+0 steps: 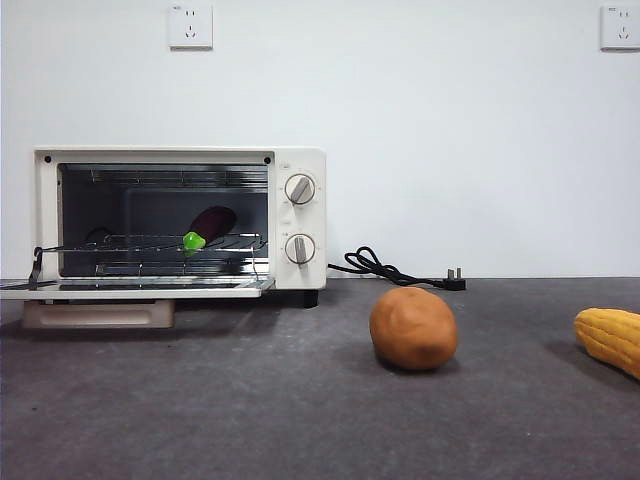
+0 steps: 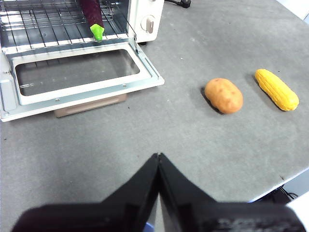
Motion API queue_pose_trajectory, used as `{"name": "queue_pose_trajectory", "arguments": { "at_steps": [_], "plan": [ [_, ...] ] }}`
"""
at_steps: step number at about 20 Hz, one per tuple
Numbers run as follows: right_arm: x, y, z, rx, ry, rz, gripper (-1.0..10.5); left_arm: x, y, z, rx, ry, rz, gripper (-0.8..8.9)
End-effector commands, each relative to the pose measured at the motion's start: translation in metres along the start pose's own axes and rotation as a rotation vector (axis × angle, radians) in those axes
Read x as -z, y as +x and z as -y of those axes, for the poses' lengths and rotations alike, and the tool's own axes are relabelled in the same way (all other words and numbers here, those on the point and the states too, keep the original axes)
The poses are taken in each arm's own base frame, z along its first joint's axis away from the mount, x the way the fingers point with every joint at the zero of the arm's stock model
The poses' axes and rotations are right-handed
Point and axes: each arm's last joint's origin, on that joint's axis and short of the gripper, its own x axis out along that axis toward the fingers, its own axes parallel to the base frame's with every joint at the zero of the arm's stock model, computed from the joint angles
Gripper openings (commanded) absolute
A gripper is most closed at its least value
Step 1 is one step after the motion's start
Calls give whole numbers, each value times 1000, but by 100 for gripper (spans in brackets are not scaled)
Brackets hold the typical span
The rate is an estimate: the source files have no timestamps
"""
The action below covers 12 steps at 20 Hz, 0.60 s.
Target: Take the eggplant from the table,put the eggplant in the oven
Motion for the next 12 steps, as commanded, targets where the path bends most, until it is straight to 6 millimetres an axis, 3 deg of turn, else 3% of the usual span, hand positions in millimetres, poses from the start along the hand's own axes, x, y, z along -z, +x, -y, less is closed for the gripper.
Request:
{"name": "queue_pose_trajectory", "arguments": {
  "at_steps": [1, 8, 12],
  "plan": [
    [6, 0, -1, -2, -6, -9, -10, -2, 3, -1, -5, 8, -4, -6],
    [33, 18, -2, -11, 3, -45, -10, -11, 9, -5, -17, 18, 24, -6],
    [44, 20, -4, -31, 4, -51, -10, -29, 27, -14, -32, -9, 40, -6]
  ]
}}
